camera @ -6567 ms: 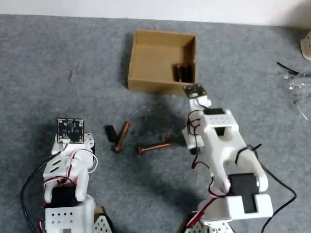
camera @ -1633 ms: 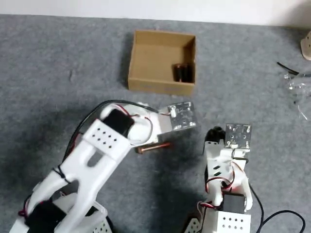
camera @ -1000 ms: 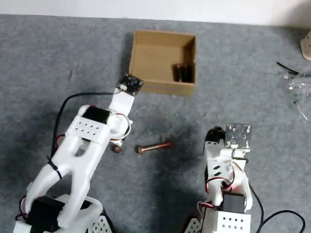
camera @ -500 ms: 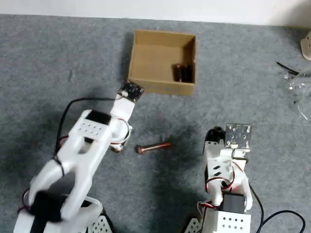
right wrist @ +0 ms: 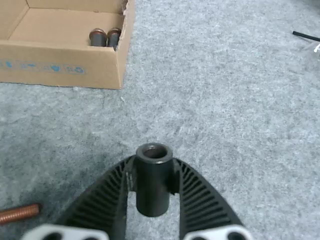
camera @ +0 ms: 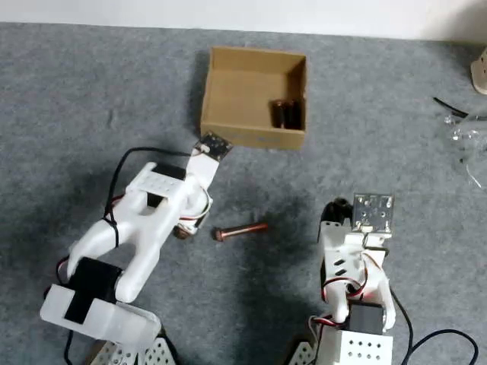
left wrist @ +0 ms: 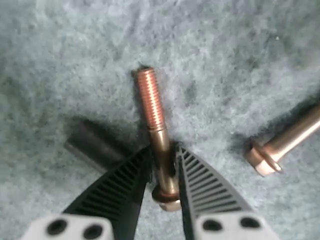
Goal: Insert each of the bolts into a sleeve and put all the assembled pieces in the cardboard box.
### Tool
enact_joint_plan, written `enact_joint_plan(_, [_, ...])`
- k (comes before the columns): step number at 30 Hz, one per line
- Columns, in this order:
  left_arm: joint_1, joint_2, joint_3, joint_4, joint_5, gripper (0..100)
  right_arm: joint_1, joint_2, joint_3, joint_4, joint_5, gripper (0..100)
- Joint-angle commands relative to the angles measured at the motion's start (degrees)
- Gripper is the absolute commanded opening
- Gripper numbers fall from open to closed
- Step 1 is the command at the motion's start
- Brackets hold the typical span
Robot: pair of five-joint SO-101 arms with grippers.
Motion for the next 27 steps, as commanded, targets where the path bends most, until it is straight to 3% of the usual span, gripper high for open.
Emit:
enact_joint_plan(1, [0.8,-0.2,-2.2,0.4,0.0,9,0.6,-0.7,2.0,-2.4,-0.5,0.4])
enact_joint_plan(14, [0.8,-0.1,-2.2,0.6,2.0,9,0.7,-0.7,2.0,-2.4,-0.5,0.4])
enact_joint_plan(17, [1.1,-0.2,-1.5,0.5,1.9,0,0.7,-0.7,2.0,-2.4,-0.5,0.4])
enact_joint_plan(20, [1.2,-0.2,-1.4,0.4,1.8,0,0.7,-0.7,2.0,-2.4,-0.5,0.4])
enact_joint_plan(27, [1.0,-0.9,-1.5,0.4,-1.8,1,0.7,-0.7,2.0,-2.8,-0.5,0.4])
